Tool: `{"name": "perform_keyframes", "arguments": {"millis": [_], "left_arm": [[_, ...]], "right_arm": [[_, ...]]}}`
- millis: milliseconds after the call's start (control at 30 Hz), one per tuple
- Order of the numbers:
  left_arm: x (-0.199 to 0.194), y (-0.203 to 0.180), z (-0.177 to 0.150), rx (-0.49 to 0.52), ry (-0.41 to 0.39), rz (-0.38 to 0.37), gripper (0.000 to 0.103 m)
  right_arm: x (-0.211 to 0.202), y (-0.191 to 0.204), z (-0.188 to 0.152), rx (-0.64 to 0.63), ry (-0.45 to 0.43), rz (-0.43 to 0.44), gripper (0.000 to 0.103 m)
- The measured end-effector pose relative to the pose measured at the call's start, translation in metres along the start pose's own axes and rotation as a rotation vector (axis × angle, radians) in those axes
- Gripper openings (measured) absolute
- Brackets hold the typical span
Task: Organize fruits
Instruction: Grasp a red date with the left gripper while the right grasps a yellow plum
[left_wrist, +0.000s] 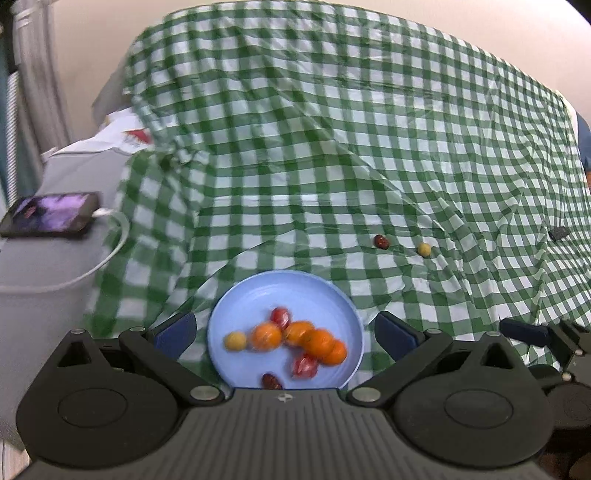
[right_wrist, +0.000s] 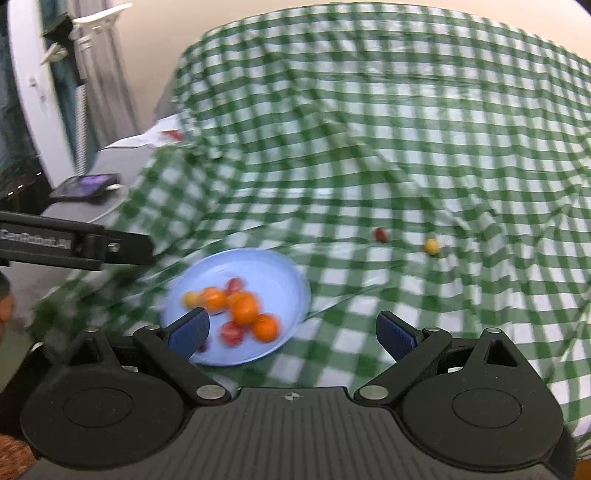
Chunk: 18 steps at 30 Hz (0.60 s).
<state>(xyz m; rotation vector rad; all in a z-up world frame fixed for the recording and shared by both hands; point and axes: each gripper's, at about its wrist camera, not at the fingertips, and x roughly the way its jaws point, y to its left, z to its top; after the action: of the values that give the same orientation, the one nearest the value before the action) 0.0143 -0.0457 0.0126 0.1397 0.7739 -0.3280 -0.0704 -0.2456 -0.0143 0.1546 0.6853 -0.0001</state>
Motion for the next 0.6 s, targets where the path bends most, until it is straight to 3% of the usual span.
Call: {"name": "perform_keyframes", "arguments": {"millis": [200, 300, 367, 433, 600], "left_arm": [[0.054, -0.038, 0.034, 0.073, -0.004, -0.045, 0.103], [0.09, -0.058, 0.052, 0.098, -0.001, -0.075, 0.103], [0.118, -0.07, 0.065, 0.106, -0.014, -0.103, 0.103], [0.151, -0.085, 0.077, 0.115, -0.029, -0.124, 0.099], [0.24, -0.119, 0.098, 0.157, 0.054, -0.183, 0.093]], "right_arm": [[0.042, -0.065, 0.016, 0.043, -0.046, -0.144, 0.094], [0.073, -0.095, 0.021, 0.052, -0.051, -0.182, 0.079], [0.098, -0.114, 0.024, 0.065, -0.049, -0.193, 0.054], [0.128, -0.129, 0.027, 0.073, -0.042, -0.21, 0.043], [0.195, -0.151, 0.033, 0.069, -0.024, -0.225, 0.041]]}}
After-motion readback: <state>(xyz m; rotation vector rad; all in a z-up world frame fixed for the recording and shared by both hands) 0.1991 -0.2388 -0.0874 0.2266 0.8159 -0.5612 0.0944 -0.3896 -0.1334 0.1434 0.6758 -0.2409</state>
